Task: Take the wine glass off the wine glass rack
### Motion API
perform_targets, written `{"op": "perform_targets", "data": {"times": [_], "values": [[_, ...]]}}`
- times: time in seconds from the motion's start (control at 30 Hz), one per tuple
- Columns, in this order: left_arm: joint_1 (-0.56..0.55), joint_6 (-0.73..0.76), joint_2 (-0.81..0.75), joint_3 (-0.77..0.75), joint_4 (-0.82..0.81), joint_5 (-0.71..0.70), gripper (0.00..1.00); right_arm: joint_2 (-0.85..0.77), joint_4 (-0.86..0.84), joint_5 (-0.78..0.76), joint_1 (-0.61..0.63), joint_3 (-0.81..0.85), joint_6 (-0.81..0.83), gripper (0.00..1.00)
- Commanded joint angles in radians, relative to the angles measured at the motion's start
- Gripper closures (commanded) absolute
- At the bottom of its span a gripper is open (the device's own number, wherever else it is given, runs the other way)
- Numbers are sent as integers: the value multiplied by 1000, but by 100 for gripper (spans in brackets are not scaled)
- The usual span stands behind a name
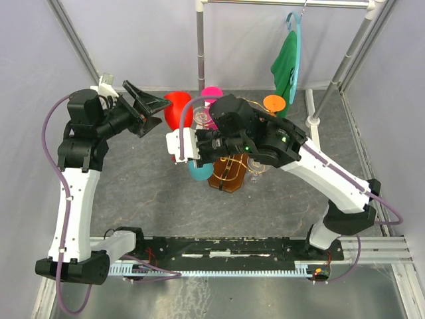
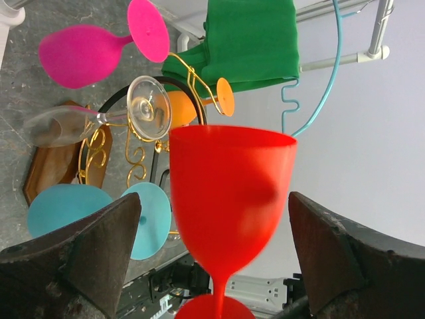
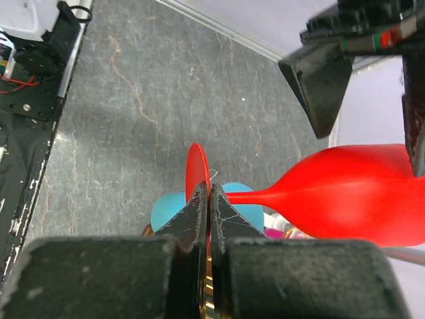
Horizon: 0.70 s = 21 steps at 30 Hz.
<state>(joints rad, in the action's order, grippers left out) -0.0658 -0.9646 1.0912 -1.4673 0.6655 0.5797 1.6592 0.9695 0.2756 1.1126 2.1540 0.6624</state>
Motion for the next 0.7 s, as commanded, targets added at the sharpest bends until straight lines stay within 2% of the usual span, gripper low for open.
{"op": "perform_targets", "data": {"times": [0.0, 0.67], "values": [[-3, 50, -14, -27, -2, 4, 3, -52, -52, 17, 42, 22, 26, 99], [-25, 28, -10, 3, -88, 77, 4, -10, -102, 71, 65, 28, -30, 99]]}}
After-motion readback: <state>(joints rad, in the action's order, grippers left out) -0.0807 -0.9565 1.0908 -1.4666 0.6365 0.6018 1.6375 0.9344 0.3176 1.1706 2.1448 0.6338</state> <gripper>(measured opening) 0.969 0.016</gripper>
